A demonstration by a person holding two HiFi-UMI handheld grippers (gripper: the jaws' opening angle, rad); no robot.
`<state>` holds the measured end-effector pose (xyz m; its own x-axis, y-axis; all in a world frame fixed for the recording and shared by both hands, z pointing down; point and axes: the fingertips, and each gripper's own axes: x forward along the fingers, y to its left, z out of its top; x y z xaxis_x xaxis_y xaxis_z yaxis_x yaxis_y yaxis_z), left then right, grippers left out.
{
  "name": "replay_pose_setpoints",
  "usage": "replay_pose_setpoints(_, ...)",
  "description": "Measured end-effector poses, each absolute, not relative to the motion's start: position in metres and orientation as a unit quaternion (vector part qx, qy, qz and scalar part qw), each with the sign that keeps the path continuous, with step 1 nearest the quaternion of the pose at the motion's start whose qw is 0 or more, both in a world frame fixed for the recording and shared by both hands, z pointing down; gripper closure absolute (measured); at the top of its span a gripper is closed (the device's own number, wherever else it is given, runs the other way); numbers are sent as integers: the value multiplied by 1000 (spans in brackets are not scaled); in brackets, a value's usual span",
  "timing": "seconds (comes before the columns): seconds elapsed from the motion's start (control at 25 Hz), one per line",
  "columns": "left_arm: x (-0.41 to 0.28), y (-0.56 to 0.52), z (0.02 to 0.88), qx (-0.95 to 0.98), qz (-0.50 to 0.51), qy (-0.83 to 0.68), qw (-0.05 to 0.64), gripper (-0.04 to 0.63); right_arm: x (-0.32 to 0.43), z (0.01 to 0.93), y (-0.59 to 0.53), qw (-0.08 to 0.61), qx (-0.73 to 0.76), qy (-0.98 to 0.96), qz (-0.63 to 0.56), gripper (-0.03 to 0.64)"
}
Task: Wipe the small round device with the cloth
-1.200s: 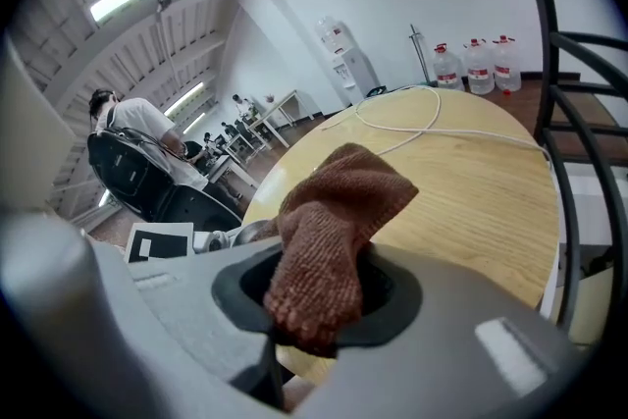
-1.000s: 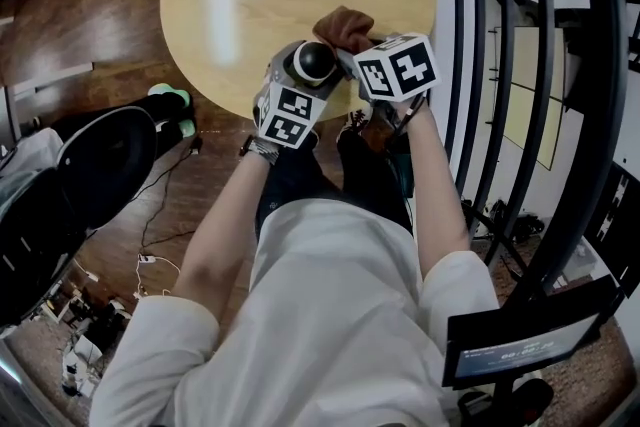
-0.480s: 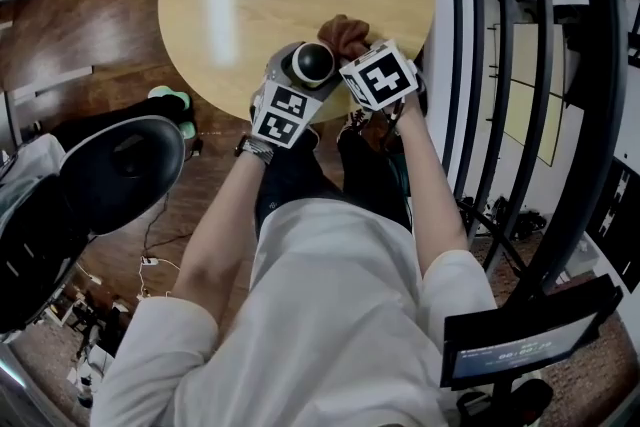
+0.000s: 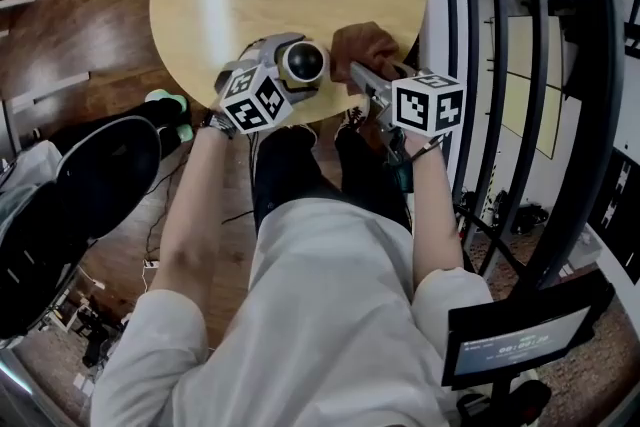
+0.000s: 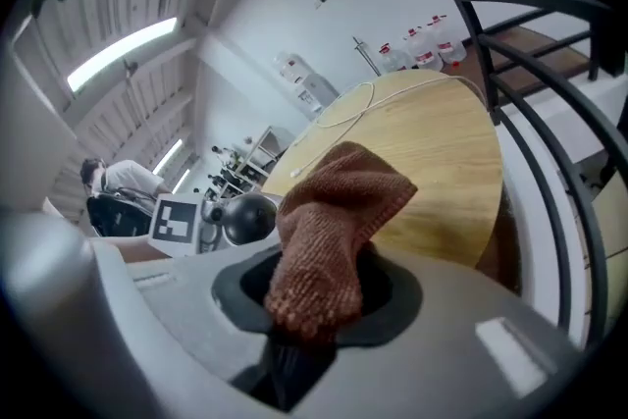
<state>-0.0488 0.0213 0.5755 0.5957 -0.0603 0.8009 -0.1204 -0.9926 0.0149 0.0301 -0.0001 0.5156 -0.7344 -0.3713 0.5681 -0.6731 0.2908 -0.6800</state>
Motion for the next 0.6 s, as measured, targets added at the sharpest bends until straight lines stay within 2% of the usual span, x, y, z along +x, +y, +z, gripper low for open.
replay_pose_setpoints(0.08, -45, 20, 575, 893, 448, -45, 28, 132, 36, 505, 6, 124, 329, -787, 507, 512)
replay_pose_setpoints(0.16, -43, 15, 572, 897, 436, -68, 38, 207, 40, 493, 9, 98, 326, -789, 512, 511)
replay_pose_setpoints(0.4, -43, 12, 570, 891, 415, -163, 85, 207, 24, 451, 5, 33, 284, -810, 512, 511)
replay_pose_setpoints(0.6, -46, 8, 570, 876, 413, -220, 120, 207, -8, 443, -10, 38, 245, -820, 516, 511)
